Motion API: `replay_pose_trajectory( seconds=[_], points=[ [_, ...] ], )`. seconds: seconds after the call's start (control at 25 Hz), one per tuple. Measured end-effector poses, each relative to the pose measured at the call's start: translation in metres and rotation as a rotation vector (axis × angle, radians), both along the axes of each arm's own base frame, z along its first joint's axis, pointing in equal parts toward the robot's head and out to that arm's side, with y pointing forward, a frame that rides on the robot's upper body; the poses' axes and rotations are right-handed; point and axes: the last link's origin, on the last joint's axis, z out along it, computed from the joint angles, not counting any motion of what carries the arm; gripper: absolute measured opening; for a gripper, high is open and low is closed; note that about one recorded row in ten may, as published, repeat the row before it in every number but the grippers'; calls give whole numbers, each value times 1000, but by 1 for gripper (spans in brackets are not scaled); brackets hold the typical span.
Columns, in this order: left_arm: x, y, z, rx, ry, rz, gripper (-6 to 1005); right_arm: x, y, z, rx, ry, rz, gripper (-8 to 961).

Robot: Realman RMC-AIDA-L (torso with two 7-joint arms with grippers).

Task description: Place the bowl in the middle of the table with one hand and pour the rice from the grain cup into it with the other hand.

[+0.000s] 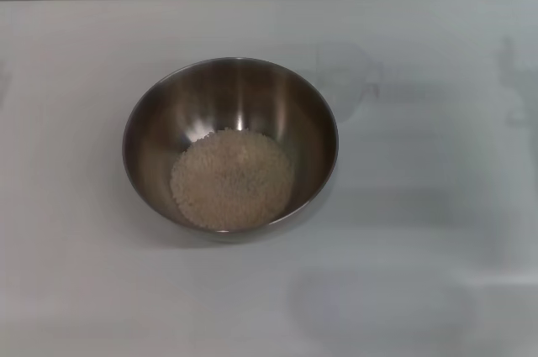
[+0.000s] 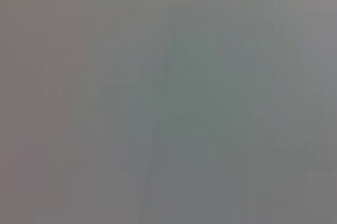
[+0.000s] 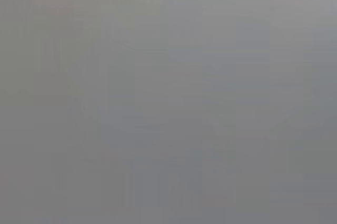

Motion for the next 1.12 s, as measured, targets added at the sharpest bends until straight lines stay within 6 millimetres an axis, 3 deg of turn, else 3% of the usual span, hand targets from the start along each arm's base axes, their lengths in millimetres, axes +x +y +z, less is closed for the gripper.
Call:
replay_pose_trajectory(
  seconds=[0.52,0.84,1.12],
  points=[
    [2,9,-28,-61,54,40,809,-14,30,16,29,-93,20,599],
    [2,11,-27,-64,33,37,809,-24,42,20,32,-119,38,599],
    [-4,3,-22,-21,-29,51,809,-22,41,22,38,-120,34,599]
  ],
)
